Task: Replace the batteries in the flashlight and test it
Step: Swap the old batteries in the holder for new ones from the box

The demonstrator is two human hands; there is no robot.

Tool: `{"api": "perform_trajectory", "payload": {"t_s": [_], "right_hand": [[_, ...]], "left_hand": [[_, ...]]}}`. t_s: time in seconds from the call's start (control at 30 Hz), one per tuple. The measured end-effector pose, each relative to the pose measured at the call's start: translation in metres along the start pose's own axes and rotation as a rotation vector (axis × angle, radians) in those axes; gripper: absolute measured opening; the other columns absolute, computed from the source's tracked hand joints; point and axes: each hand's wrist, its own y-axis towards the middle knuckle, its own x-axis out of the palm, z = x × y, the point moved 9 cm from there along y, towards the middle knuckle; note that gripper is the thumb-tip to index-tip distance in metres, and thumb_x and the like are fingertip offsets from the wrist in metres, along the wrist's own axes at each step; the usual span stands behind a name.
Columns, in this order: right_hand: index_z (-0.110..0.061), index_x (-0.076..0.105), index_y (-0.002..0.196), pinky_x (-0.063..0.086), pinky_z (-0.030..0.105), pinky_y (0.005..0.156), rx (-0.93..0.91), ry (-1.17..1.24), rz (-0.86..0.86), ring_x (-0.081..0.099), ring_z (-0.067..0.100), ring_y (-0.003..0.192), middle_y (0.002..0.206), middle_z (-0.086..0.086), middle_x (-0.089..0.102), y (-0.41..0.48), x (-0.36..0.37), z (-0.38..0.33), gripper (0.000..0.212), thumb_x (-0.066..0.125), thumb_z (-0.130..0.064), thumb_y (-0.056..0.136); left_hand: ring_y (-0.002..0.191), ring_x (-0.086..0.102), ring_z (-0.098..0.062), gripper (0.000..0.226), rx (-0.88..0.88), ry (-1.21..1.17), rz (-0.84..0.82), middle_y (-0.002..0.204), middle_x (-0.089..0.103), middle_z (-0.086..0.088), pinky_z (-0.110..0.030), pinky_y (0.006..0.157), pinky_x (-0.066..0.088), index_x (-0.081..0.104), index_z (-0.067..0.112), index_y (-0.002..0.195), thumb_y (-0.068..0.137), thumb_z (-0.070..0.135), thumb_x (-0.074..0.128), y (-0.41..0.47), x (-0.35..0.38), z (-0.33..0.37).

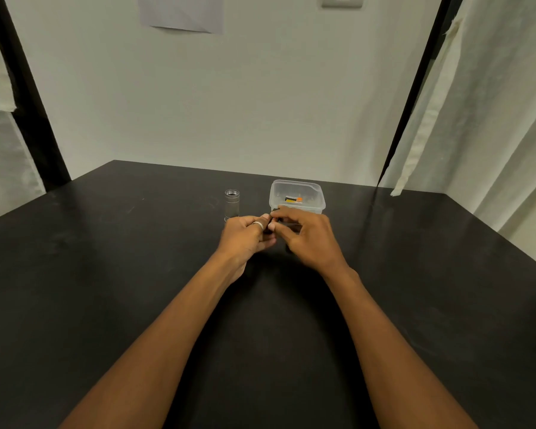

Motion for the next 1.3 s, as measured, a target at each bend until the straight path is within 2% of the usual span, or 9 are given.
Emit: {"api": "perform_trajectory", "payload": {"t_s": [0.07,0.17,0.27,0.33,0.43,0.6,0.97,1.17,1.3], "right_hand": [[-0.018,0.080,0.110,0.054,0.014,0.086,0.074,0.073,0.065,0.072,0.002,0.097,0.102,-0.010,0.077,0.002,-0.006,0.007,0.017,0.074,-0.019,0.094],[-0.016,0.080,0.105,0.062,0.028,0.077,0.246,0.310,0.210,0.076,0.012,0.091,0.097,-0.002,0.080,0.004,-0.022,0.026,0.015,0.070,-0.024,0.098],[-0.011,0.078,0.104,0.061,0.026,0.064,0.390,0.467,0.328,0.078,0.014,0.083,0.091,0.003,0.080,0.000,-0.037,0.046,0.020,0.068,-0.028,0.099],[-0.017,0.078,0.092,0.057,0.025,0.057,0.458,0.334,0.369,0.077,0.012,0.073,0.080,0.000,0.078,-0.006,-0.047,0.057,0.022,0.067,-0.034,0.099],[-0.019,0.074,0.067,0.055,0.029,0.063,0.558,-0.040,0.293,0.072,0.015,0.064,0.059,-0.004,0.070,-0.012,-0.052,0.073,0.035,0.069,-0.042,0.094],[-0.015,0.077,0.070,0.059,0.035,0.073,0.619,-0.272,0.063,0.070,0.019,0.072,0.068,0.000,0.072,-0.015,-0.036,0.079,0.036,0.073,-0.044,0.091],[-0.014,0.075,0.068,0.049,0.028,0.061,0.605,-0.404,-0.009,0.065,0.015,0.068,0.069,0.002,0.072,-0.015,-0.030,0.070,0.038,0.073,-0.045,0.090],[-0.012,0.074,0.067,0.046,0.029,0.063,0.597,-0.377,0.036,0.063,0.014,0.067,0.069,0.002,0.072,-0.016,-0.034,0.070,0.047,0.062,-0.045,0.098],[-0.010,0.074,0.069,0.055,0.032,0.068,0.586,-0.334,0.028,0.068,0.017,0.072,0.074,0.004,0.074,-0.014,-0.031,0.070,0.047,0.058,-0.040,0.100]], "left_hand": [[0.076,0.069,-0.015,0.024,-0.011,-0.011,0.012,0.091,0.070,-0.014,-0.023,0.067,0.060,0.074,-0.003,0.097,0.103,0.015,0.060,0.000,0.000,0.000],[0.071,0.068,-0.014,0.024,-0.013,-0.012,0.015,0.085,0.068,-0.013,-0.024,0.069,0.062,0.071,-0.002,0.092,0.103,0.016,0.060,-0.002,0.000,0.000],[0.069,0.069,-0.011,0.023,-0.015,-0.006,0.009,0.082,0.070,-0.012,-0.023,0.068,0.061,0.071,0.003,0.088,0.103,0.016,0.060,-0.003,0.001,0.001],[0.068,0.070,-0.011,0.021,-0.020,-0.015,0.012,0.082,0.071,-0.012,-0.022,0.066,0.061,0.071,0.006,0.088,0.103,0.014,0.059,-0.003,0.001,0.001],[0.067,0.070,-0.010,0.021,-0.021,-0.022,0.010,0.081,0.071,-0.012,-0.022,0.065,0.061,0.071,0.008,0.087,0.103,0.012,0.058,-0.004,0.001,0.002],[0.068,0.071,-0.010,0.021,-0.021,-0.014,0.008,0.081,0.072,-0.011,-0.023,0.066,0.061,0.071,0.007,0.088,0.103,0.014,0.058,-0.005,0.001,0.004],[0.070,0.071,-0.011,0.021,-0.023,-0.003,0.000,0.081,0.072,-0.011,-0.024,0.068,0.061,0.071,0.010,0.087,0.103,0.014,0.058,-0.007,0.001,0.004],[0.067,0.071,-0.010,0.022,-0.019,-0.004,-0.007,0.080,0.072,-0.010,-0.023,0.067,0.061,0.070,0.011,0.086,0.103,0.012,0.057,-0.008,0.003,0.005],[0.069,0.072,-0.011,0.020,-0.029,-0.005,-0.007,0.081,0.073,-0.011,-0.024,0.066,0.061,0.071,0.007,0.089,0.103,0.014,0.059,-0.007,0.003,0.004]]}}
